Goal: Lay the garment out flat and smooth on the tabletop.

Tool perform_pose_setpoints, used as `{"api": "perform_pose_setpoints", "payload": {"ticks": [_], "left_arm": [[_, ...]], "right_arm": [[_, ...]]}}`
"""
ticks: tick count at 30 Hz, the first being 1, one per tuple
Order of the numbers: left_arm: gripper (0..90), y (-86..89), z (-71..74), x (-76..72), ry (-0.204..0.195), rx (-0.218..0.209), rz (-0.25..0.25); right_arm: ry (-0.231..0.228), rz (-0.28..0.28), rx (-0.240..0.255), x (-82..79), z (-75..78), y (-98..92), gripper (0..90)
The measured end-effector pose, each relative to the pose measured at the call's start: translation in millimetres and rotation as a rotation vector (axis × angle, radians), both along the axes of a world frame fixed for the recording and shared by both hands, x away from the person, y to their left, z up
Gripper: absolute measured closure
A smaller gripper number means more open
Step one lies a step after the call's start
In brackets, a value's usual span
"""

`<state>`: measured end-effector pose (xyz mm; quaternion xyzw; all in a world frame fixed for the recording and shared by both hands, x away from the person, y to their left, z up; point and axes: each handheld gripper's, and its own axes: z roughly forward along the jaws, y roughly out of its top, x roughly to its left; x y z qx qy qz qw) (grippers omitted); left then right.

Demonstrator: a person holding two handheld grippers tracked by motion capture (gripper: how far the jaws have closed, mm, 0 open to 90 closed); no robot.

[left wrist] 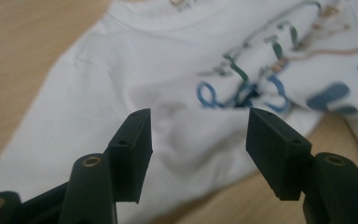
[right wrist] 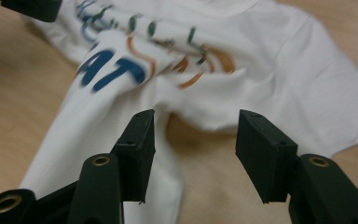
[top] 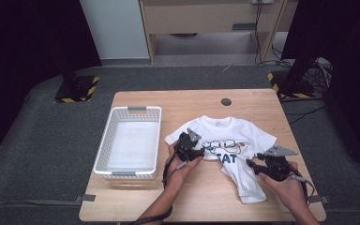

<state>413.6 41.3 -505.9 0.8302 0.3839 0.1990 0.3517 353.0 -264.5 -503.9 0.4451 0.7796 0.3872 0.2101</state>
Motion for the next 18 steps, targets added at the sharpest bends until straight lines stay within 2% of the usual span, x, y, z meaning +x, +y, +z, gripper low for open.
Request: {"api": "perform_pose_setpoints", "payload": {"ticks": [2, 4, 6, 7, 9, 10, 12, 15, 18], "left_arm": [[39.9, -3.9, -8.9, -7.4, 0.021, 0.024, -0.025], [39.5, -8.4, -16.8, -9.4, 0.023, 0.063, -0.038], [40.3, -10.3, -21.8, -6.7, 0.042, 0.068, -0.037], [43.9, -10.3, -22.7, -4.8, 0.047, 0.049, -0.038], [50.7, -11.5, -21.6, -1.5, 0.036, 0.059, -0.025], [57.8, -11.8, -21.7, 0.1, 0.030, 0.063, -0.030], [65.7, -11.0, -22.0, 3.2, 0.039, 0.046, -0.036], [80.7, -11.0, -20.9, 8.8, 0.048, 0.052, -0.043], [86.6, -12.2, -18.1, 17.3, 0.067, 0.067, -0.036]], "right_arm": [[0.029, 0.018, -0.007, -14.2, -6.5, 3.3, 45.2], [0.037, 0.030, -0.003, -26.1, -12.8, 7.0, 44.0], [0.048, 0.044, -0.015, -33.8, -18.9, 10.4, 44.1], [0.066, 0.053, -0.023, -35.9, -21.8, 12.8, 45.7], [0.078, 0.070, -0.043, -35.9, -26.9, 16.7, 51.5], [0.083, 0.077, -0.045, -34.6, -28.7, 17.9, 57.6], [0.091, 0.092, -0.033, -31.4, -31.1, 19.4, 66.6], [0.097, 0.110, -0.022, -26.1, -29.8, 21.1, 80.3], [0.099, 0.114, -0.018, -18.0, -27.5, 22.4, 86.3]]}}
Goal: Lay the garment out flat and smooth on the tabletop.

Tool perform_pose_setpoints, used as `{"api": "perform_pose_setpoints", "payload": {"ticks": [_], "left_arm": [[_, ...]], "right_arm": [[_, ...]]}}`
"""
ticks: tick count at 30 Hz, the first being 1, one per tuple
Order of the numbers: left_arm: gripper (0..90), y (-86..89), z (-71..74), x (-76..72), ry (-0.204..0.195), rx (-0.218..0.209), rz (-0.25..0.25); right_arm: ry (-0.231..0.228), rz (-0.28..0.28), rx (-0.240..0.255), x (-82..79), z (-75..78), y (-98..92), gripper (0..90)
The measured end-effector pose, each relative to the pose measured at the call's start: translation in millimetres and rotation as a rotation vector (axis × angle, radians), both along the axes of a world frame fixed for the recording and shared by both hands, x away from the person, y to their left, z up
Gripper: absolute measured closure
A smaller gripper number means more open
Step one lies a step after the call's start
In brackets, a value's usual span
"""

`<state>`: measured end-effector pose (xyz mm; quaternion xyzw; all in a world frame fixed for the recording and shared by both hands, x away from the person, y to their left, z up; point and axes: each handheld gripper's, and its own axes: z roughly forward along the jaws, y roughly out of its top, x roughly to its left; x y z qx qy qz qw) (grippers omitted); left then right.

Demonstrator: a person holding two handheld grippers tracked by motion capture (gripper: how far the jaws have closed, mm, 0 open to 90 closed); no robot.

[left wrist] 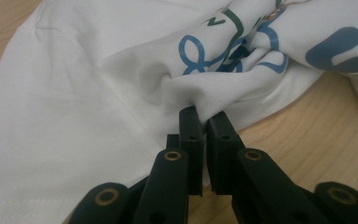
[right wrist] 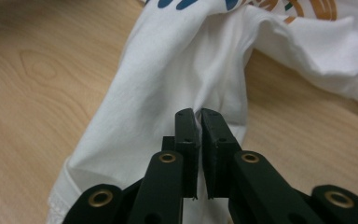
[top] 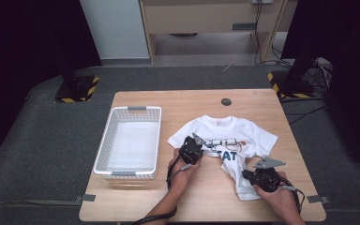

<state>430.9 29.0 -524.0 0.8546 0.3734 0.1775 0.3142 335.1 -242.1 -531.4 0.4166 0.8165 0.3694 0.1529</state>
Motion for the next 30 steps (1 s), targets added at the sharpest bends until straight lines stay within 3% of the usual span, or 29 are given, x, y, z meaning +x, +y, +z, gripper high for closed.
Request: {"api": "perform_pose_setpoints", "payload": {"ticks": [4, 7, 11, 13, 15, 18, 21, 23, 26, 30], "left_arm": [[87.2, 3.6, 6.0, 12.3, -0.017, 0.042, 0.030], [87.2, 11.9, 10.1, 20.6, -0.013, 0.041, 0.059], [85.5, 18.0, 9.2, 29.0, -0.013, 0.064, 0.093], [72.6, 15.6, 12.2, 26.1, -0.039, 0.059, 0.108], [55.0, 12.2, 19.6, 17.4, -0.083, 0.030, 0.117], [47.0, 5.7, 31.0, -4.7, -0.114, -0.022, 0.084], [48.3, -5.9, 30.5, -31.2, -0.091, -0.065, 0.011], [49.0, -17.9, 23.3, -46.4, -0.050, -0.087, -0.042], [48.3, -33.1, 13.3, -58.7, -0.024, -0.116, -0.091], [46.3, -48.3, 4.0, -63.6, -0.005, -0.138, -0.132]], "right_arm": [[-0.014, -0.017, 0.030, 11.1, 7.7, -2.9, 87.4], [-0.025, -0.044, 0.050, 15.9, 13.6, -11.2, 87.5], [-0.004, -0.083, 0.068, 21.0, 12.6, -25.3, 86.5], [0.010, -0.093, 0.063, 22.5, 8.8, -25.9, 79.6], [-0.008, -0.113, 0.067, 20.3, 8.7, -26.1, 69.3], [-0.043, -0.118, 0.065, 10.9, 16.8, -29.0, 67.7], [-0.059, -0.107, 0.054, -4.8, 23.6, -32.6, 66.7], [-0.060, -0.101, 0.051, -14.1, 23.1, -33.8, 64.1], [-0.068, -0.115, 0.057, -22.9, 16.9, -36.2, 60.7], [-0.066, -0.127, 0.067, -29.3, 9.8, -38.2, 54.3]]}}
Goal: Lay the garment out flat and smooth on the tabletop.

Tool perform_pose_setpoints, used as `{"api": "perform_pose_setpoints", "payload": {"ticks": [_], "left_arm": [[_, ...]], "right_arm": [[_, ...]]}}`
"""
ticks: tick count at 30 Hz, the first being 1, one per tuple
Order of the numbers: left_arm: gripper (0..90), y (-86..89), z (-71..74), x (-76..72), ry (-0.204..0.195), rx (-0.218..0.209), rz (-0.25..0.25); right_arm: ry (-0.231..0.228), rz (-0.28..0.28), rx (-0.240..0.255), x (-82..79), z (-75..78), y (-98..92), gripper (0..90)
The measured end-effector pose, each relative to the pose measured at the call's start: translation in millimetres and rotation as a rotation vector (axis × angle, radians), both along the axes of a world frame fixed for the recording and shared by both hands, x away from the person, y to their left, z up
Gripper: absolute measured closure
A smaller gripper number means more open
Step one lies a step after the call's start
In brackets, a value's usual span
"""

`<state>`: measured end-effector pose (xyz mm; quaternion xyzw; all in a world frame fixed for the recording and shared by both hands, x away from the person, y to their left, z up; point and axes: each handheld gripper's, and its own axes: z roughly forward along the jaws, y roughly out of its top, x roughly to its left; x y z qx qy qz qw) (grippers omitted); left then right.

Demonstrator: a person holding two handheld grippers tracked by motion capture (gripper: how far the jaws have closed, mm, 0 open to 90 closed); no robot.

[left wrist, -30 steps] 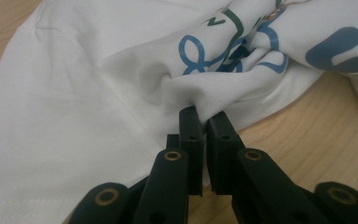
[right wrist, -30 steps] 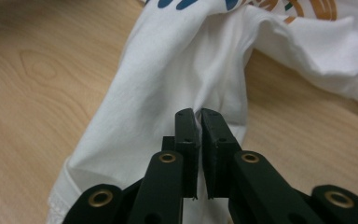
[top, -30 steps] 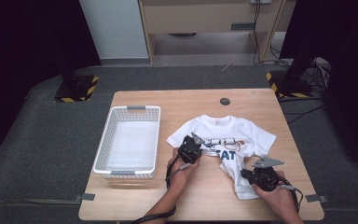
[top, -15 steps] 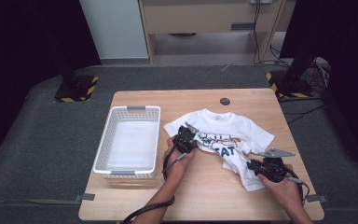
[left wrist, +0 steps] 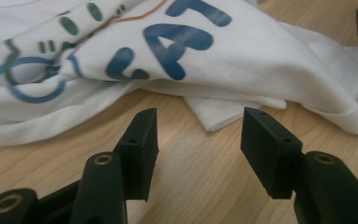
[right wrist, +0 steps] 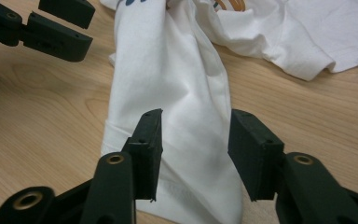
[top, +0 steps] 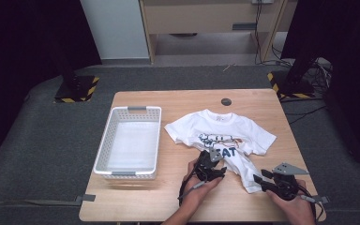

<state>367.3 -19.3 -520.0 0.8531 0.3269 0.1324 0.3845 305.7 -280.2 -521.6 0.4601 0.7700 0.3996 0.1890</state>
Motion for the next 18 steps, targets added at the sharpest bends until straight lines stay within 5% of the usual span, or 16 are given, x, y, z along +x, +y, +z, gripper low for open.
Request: {"api": "perform_pose_setpoints", "payload": {"ticks": [8, 12, 18], "left_arm": [[46.0, -12.6, -14.4, 8.9, 0.023, 0.011, -0.048], [50.1, -18.7, -14.4, 13.3, 0.014, 0.019, -0.072], [74.5, -20.5, -14.8, 13.4, -0.012, 0.028, -0.087]], "right_arm": [[-0.008, 0.016, -0.032, -15.2, -9.5, 0.2, 48.8], [0.008, 0.025, -0.061, -20.2, -16.3, 3.0, 56.5], [-0.006, 0.005, -0.078, -21.2, -21.1, 4.8, 71.6]]}}
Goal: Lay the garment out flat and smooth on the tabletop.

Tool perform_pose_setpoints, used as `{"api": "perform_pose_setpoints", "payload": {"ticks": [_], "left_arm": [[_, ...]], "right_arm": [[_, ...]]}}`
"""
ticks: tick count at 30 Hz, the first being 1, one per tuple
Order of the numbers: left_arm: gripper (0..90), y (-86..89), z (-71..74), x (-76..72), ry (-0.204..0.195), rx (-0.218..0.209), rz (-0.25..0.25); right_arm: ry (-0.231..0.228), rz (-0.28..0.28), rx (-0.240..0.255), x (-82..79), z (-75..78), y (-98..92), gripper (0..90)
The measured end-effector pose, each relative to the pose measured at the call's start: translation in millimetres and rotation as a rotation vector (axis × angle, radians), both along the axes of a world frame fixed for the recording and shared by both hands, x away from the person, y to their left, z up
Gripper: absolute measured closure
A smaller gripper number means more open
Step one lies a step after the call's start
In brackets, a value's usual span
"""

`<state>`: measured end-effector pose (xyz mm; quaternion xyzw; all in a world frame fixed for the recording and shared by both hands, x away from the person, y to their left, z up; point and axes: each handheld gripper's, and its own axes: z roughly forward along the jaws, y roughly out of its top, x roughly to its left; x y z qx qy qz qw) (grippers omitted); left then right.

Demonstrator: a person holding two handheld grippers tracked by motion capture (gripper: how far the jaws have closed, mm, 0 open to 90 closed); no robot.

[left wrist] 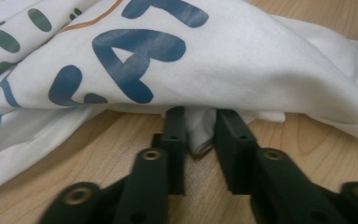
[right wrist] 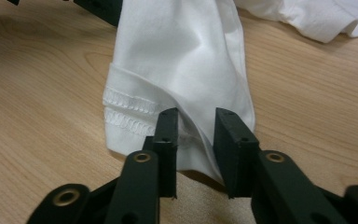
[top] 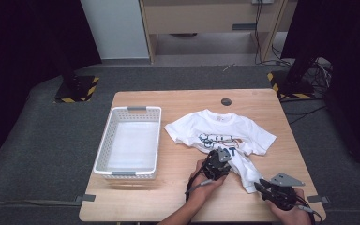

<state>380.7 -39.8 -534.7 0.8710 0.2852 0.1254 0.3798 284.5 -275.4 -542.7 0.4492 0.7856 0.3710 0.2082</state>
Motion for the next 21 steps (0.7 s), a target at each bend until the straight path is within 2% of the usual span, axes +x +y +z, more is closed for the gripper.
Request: {"api": "perform_pose_setpoints", "payload": {"ticks": [2, 6, 9, 14, 20, 21], "left_arm": [[84.5, 1.9, -0.1, 1.3, 0.010, -0.008, -0.003], [86.9, 5.5, 0.8, 2.0, 0.029, -0.015, -0.001], [87.1, 12.1, 4.7, -0.6, 0.037, -0.031, 0.012], [87.1, 27.4, 21.1, -9.5, 0.023, -0.055, 0.032], [87.1, 47.8, 33.1, -23.2, 0.035, -0.082, 0.053], [87.0, 51.2, 34.2, -25.9, 0.040, -0.084, 0.056]], "right_arm": [[-0.004, -0.004, 0.002, -0.1, -0.4, -1.0, 76.8], [0.015, -0.034, 0.020, 1.3, 0.5, -4.0, 86.9], [0.015, -0.039, 0.010, 1.7, 2.8, -5.0, 87.8], [-0.004, -0.046, 0.047, 3.7, 10.7, -11.5, 87.9], [-0.001, -0.032, 0.060, 4.3, 14.7, -13.4, 87.9], [-0.001, -0.013, 0.063, 4.1, 17.1, -13.3, 87.9]]}}
